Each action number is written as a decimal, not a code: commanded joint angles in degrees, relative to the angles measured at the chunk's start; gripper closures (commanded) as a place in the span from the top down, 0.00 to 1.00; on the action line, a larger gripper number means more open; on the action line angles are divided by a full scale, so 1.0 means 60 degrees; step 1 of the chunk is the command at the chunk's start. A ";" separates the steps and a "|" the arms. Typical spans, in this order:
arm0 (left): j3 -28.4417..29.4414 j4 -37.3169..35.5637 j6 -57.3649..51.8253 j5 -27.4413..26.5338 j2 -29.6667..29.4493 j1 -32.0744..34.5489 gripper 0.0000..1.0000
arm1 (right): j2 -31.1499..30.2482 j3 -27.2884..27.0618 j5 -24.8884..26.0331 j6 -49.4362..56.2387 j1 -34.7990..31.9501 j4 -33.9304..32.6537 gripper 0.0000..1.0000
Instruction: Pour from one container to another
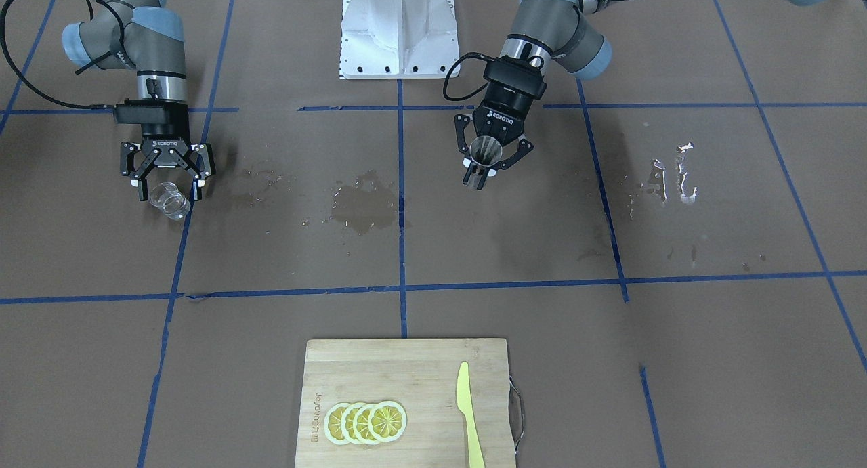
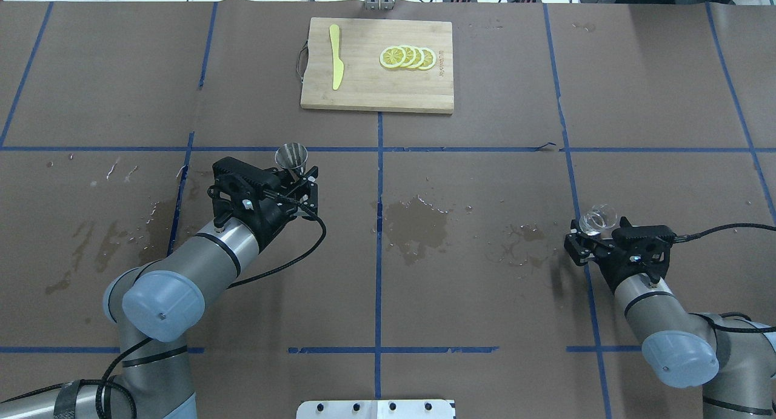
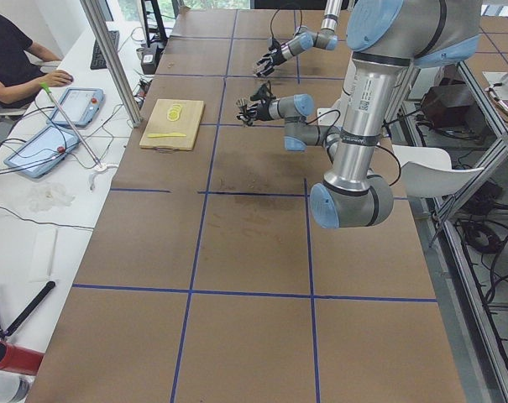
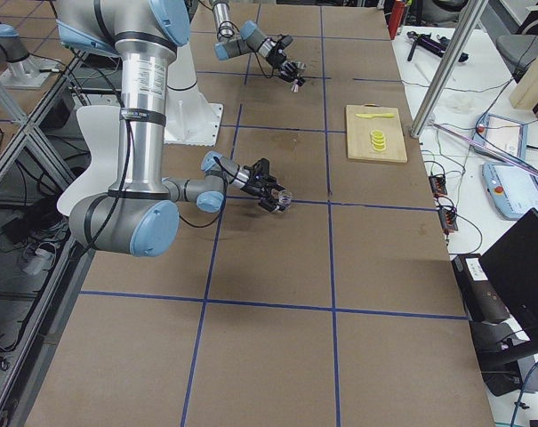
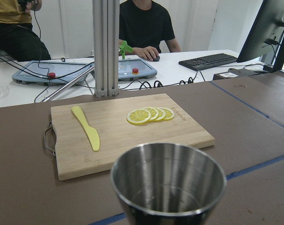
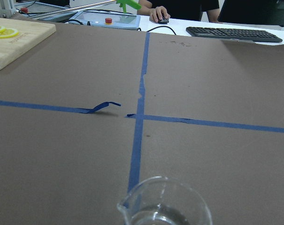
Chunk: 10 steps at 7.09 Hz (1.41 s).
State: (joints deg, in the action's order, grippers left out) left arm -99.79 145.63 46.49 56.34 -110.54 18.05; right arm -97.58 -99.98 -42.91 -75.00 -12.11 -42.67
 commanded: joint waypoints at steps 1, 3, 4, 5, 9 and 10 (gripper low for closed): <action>0.0020 0.0000 0.0000 0.0000 -0.0005 0.0010 0.00 | 0.0033 0.0096 -0.0040 0.0020 0.0011 0.0022 0.99; 0.0020 0.0000 0.0000 0.0000 -0.0005 0.0010 0.00 | 0.0106 0.0141 -0.0055 0.0064 0.0011 0.0022 0.98; 0.0020 0.0000 0.0000 0.0000 -0.0019 0.0010 0.00 | 0.0106 0.0155 -0.0055 0.0050 0.0011 0.0022 0.91; 0.0020 0.0000 0.0000 -0.0029 -0.0005 -0.0005 0.00 | 0.0106 0.0170 -0.0055 0.0035 0.0011 0.0022 0.83; 0.0020 -0.0029 0.0000 -0.0029 -0.0005 0.0024 0.00 | 0.0106 0.0184 -0.0085 0.0050 -0.0018 0.0022 0.77; 0.0020 -0.0029 0.0000 -0.0029 -0.0019 0.0039 0.00 | 0.0106 0.0185 -0.0099 0.0050 -0.0018 0.0022 0.76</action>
State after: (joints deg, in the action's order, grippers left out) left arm -99.67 145.49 46.49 56.16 -110.58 18.20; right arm -96.94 -98.91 -43.44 -74.67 -12.20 -42.54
